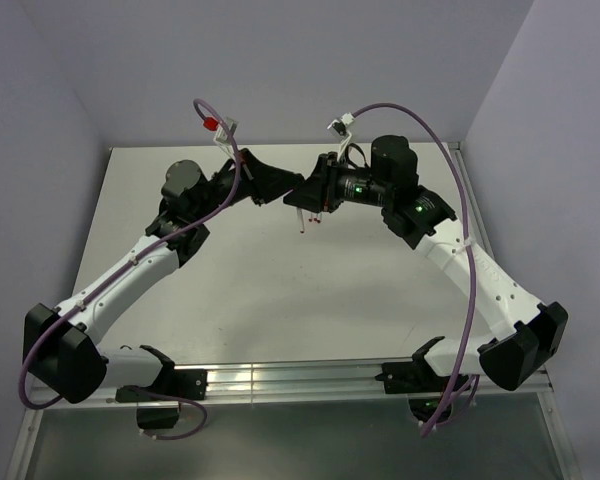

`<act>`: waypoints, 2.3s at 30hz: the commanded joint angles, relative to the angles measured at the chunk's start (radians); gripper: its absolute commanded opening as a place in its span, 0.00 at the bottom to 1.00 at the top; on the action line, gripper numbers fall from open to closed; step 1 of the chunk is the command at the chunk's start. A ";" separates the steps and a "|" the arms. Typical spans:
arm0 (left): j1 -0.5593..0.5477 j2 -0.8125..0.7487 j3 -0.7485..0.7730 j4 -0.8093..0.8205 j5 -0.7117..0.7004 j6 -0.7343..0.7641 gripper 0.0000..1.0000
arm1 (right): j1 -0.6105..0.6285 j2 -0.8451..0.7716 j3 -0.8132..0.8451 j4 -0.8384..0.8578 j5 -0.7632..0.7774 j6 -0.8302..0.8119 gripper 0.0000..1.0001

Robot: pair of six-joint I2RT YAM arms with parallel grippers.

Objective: Insert the pens into the pen caps
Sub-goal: Press the pen cap onto the pen.

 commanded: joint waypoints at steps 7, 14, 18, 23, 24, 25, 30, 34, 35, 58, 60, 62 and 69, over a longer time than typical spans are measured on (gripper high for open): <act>0.025 0.029 -0.039 -0.186 0.111 0.013 0.00 | -0.012 -0.097 -0.015 0.265 0.024 -0.019 0.40; 0.047 0.035 -0.019 -0.171 0.118 0.007 0.00 | -0.012 -0.102 -0.052 0.261 0.021 -0.019 0.41; 0.056 0.040 -0.001 -0.171 0.118 0.007 0.00 | -0.012 -0.100 -0.075 0.264 0.016 -0.013 0.41; 0.068 0.038 0.015 -0.171 0.106 0.015 0.00 | -0.012 -0.103 -0.127 0.283 0.008 0.005 0.42; 0.068 0.038 0.016 -0.171 0.107 0.016 0.00 | -0.012 -0.105 -0.133 0.288 0.008 0.007 0.42; 0.073 0.040 0.019 -0.169 0.109 0.015 0.00 | -0.012 -0.105 -0.139 0.291 0.005 0.010 0.43; 0.088 0.037 0.022 -0.152 0.109 0.010 0.00 | -0.012 -0.114 -0.176 0.296 0.007 0.018 0.43; 0.096 0.037 0.026 -0.152 0.106 0.012 0.00 | -0.010 -0.115 -0.194 0.294 0.016 0.021 0.45; 0.099 0.038 0.029 -0.155 0.100 0.016 0.00 | -0.012 -0.114 -0.200 0.293 0.017 0.025 0.45; 0.139 0.050 0.022 0.078 0.103 -0.044 0.00 | -0.009 -0.083 -0.362 0.432 -0.004 0.151 0.55; 0.137 0.058 0.022 0.084 0.101 -0.048 0.00 | -0.006 -0.072 -0.360 0.448 -0.007 0.157 0.54; 0.139 0.061 0.024 0.092 0.101 -0.051 0.00 | -0.003 -0.065 -0.360 0.464 -0.013 0.166 0.54; 0.137 0.072 0.019 0.130 0.103 -0.071 0.00 | 0.013 -0.040 -0.362 0.491 -0.013 0.188 0.51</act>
